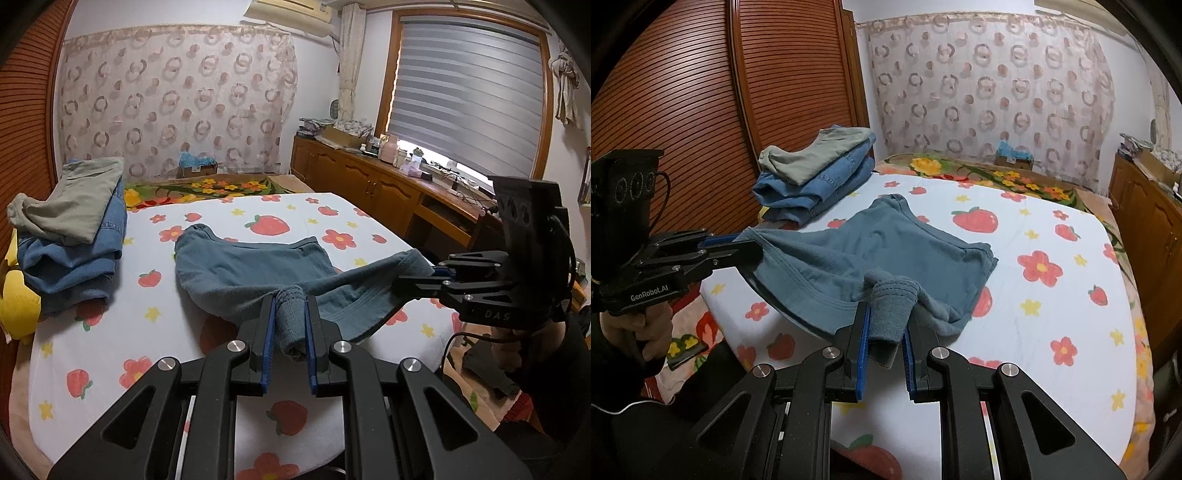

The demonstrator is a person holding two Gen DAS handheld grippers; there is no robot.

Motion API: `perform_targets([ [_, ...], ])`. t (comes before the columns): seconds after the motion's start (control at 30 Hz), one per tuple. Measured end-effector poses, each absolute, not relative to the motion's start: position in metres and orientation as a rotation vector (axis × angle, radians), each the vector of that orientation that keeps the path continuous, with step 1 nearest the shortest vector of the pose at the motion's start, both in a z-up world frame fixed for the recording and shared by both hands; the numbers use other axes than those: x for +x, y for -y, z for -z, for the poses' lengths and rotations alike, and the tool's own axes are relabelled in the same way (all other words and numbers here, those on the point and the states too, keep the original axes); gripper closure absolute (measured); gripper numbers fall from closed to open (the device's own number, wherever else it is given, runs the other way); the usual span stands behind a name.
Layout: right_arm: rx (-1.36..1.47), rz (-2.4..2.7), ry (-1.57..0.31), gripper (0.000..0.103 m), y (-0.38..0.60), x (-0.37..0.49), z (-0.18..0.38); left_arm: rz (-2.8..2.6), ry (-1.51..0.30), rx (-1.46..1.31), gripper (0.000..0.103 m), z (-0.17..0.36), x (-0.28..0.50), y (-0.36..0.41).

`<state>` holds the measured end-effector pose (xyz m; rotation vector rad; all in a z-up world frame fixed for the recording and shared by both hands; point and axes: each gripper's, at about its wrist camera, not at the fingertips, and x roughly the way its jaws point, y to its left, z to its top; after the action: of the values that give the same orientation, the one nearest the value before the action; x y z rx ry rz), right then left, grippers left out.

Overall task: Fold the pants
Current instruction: 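Lower the held hem over the shorts with both grippers, folding them in half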

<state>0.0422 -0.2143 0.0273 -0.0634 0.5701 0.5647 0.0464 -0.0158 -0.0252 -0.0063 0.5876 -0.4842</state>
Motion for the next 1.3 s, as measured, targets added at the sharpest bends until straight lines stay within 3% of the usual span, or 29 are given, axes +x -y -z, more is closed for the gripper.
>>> perform_targets([
  [0.83,-0.049,-0.572,-0.444,0.087,0.238,-0.012,-0.047,0.531,-0.482,-0.01,0.087,-0.015,0.012,0.016],
  [1.3,-0.053,-0.552,-0.508,0.087,0.232,0.023,-0.035,0.498,-0.569,-0.025,0.087,0.009,0.037,0.014],
])
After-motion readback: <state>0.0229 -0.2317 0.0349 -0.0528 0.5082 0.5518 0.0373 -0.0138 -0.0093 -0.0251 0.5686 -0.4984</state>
